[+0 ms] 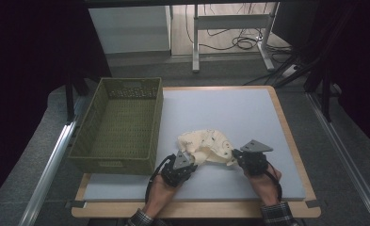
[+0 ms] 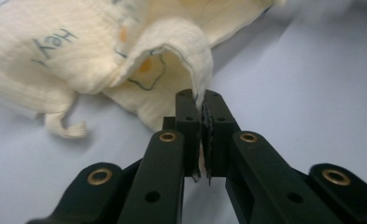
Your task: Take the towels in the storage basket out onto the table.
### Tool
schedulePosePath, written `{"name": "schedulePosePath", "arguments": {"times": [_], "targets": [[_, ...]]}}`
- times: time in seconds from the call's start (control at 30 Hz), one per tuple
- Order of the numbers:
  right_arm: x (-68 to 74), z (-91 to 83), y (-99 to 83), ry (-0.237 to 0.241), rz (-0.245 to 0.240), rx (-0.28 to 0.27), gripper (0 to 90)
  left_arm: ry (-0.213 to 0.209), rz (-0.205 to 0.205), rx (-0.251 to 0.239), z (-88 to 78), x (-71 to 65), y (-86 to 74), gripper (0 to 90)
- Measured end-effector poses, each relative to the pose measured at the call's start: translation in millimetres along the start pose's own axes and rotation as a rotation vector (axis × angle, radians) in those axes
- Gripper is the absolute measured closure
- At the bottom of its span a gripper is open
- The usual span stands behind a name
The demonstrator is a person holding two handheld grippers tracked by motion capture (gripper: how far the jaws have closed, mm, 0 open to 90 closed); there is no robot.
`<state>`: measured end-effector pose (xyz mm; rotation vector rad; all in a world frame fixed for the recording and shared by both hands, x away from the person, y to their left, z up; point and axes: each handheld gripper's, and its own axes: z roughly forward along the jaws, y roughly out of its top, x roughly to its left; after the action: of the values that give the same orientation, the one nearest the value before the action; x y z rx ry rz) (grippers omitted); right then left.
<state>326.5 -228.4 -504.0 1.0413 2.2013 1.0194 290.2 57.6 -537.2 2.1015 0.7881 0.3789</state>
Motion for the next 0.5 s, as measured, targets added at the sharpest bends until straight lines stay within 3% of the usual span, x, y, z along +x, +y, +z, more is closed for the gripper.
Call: {"name": "schedulePosePath", "arguments": {"times": [0.2, 0.4, 0.5], "targets": [[-31.5, -14.0, -8.3, -0.055, 0.063, -0.003, 87.5, 0.018, -0.001, 0.010, -3.1, -0.4, -0.4, 86.1], [-57.4, -19.7, -20.7, -0.109, 0.112, 0.030, 87.5, 0.016, -0.044, 0.031, -1.2, 7.7, -6.1, 85.7], [-68.2, -19.5, -28.2, -0.135, 0.135, 0.051, 87.4, 0.029, -0.046, 0.032, -3.2, 8.4, -5.9, 85.6]]}}
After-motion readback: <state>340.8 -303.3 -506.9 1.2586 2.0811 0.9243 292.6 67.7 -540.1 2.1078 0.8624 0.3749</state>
